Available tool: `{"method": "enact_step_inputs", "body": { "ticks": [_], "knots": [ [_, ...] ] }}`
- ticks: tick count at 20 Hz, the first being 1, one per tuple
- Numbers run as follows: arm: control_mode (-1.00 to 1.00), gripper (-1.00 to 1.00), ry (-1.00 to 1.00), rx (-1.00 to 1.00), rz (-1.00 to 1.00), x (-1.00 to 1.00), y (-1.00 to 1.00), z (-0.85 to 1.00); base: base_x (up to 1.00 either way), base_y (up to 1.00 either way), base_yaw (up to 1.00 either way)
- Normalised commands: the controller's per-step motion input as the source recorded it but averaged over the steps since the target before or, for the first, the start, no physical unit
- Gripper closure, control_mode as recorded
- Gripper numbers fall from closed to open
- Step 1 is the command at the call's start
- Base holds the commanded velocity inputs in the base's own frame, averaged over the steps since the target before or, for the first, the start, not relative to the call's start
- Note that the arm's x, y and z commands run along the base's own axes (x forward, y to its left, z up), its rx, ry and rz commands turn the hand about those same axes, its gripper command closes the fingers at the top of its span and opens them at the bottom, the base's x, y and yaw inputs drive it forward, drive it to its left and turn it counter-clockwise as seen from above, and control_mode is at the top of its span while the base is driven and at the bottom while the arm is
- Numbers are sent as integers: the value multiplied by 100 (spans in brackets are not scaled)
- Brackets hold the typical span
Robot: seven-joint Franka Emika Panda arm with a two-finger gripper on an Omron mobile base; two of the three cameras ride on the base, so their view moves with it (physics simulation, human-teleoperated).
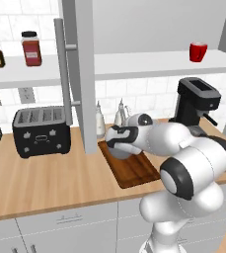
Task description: Pick the kettle from the counter and place it on the tray. Then pick the mug from the cabinet and place it on the tray. Then close the cabinet doors.
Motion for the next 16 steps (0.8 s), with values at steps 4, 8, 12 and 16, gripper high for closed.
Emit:
{"method": "enact_step_inputs", "body": {
  "ticks": [4,8,12,16],
  "knots": [
    [-100,-100,0,-1,0,3,0,0,0,0,0],
    [-100,-100,0,-2,0,4,0,17,0,0,0],
    [-100,-100,-4,0,0,6,2,43,0,0,0],
    [-100,-100,-2,0,0,-9,0,60,0,0,0]
  ]
}}
